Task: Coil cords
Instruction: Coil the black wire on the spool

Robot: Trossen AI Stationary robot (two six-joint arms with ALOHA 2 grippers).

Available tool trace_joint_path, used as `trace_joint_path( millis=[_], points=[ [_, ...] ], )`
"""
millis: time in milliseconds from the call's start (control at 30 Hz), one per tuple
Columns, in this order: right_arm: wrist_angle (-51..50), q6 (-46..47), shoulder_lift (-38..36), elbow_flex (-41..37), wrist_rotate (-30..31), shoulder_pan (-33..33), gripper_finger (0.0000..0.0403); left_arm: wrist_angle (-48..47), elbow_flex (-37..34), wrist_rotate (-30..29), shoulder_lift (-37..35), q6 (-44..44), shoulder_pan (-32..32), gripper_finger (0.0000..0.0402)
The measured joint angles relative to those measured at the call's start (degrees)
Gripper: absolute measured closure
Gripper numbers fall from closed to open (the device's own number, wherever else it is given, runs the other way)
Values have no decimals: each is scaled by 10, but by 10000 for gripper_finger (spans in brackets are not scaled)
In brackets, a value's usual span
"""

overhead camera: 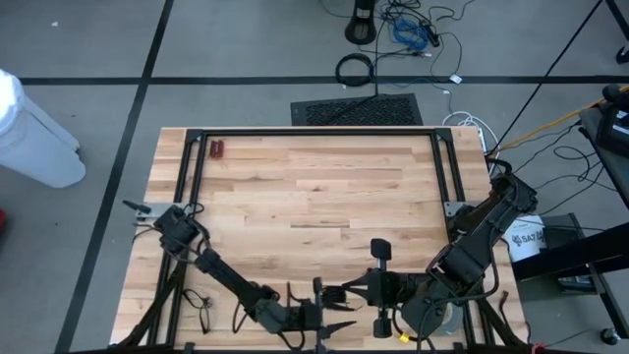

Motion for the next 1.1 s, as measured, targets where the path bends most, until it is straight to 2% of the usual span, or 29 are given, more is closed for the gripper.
trace_joint_path(
  millis=[267,600,767,1000,1100],
  points=[
    [17,-22,0,0,1,0,403,-2,0,5,1,-30,15,217],
    [28,-32,0,0,2,-1,403,-2,0,9,1,-30,17,217],
    [28,-31,0,0,3,-1,403,-2,0,9,1,-30,18,261],
    [28,-30,0,0,3,-1,403,-2,0,6,1,-25,18,381],
    [28,-30,0,0,3,-1,403,-3,0,-3,1,-22,17,392]
  ],
)
